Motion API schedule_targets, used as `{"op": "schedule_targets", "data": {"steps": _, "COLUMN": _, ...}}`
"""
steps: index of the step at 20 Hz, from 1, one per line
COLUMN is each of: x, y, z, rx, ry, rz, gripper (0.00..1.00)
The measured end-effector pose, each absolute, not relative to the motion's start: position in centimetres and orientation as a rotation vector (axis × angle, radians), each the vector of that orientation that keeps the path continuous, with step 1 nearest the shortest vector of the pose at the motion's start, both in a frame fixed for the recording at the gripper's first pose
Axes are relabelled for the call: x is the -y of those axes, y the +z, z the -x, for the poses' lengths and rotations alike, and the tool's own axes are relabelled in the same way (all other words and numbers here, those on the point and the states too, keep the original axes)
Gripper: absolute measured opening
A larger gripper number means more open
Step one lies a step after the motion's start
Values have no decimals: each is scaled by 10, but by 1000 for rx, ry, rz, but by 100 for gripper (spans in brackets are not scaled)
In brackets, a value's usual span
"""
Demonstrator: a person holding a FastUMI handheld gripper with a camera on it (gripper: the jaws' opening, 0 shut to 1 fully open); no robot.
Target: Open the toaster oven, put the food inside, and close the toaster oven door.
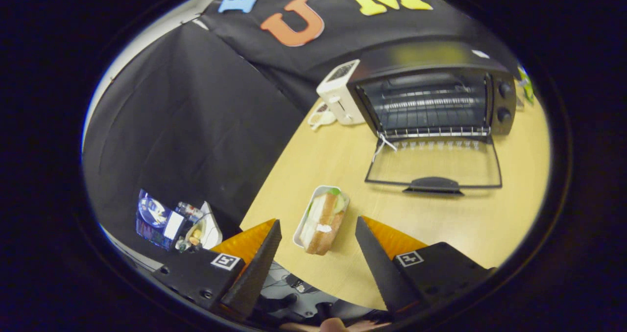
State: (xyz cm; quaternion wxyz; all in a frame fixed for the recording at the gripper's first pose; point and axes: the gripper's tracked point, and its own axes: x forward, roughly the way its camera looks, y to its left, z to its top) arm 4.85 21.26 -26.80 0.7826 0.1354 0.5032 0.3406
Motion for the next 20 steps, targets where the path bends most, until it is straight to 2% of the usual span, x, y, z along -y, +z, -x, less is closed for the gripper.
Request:
{"op": "schedule_targets", "data": {"steps": 4, "x": -221, "y": -296, "z": -57, "rx": -1167, "ry": 719, "rz": -323, "gripper": 99}}
{"op": "schedule_targets", "data": {"steps": 6, "x": -230, "y": -300, "z": -57, "rx": -1186, "ry": 733, "rz": -338, "gripper": 96}}
{"op": "schedule_targets", "data": {"steps": 10, "x": -240, "y": -313, "z": -55, "rx": -1258, "ry": 734, "rz": -333, "gripper": 79}}
{"op": "schedule_targets", "data": {"steps": 12, "x": -246, "y": -315, "z": -53, "rx": -1291, "ry": 747, "rz": -349, "gripper": 66}}
{"op": "schedule_targets", "data": {"steps": 15, "x": -250, "y": -313, "z": -56, "rx": -1294, "ry": 747, "rz": -368, "gripper": 42}}
{"op": "schedule_targets", "data": {"steps": 17, "x": -246, "y": -306, "z": -59, "rx": -1267, "ry": 733, "rz": -368, "gripper": 34}}
{"op": "schedule_targets", "data": {"steps": 20, "x": -237, "y": -280, "z": -61, "rx": -1205, "ry": 733, "rz": -390, "gripper": 30}}
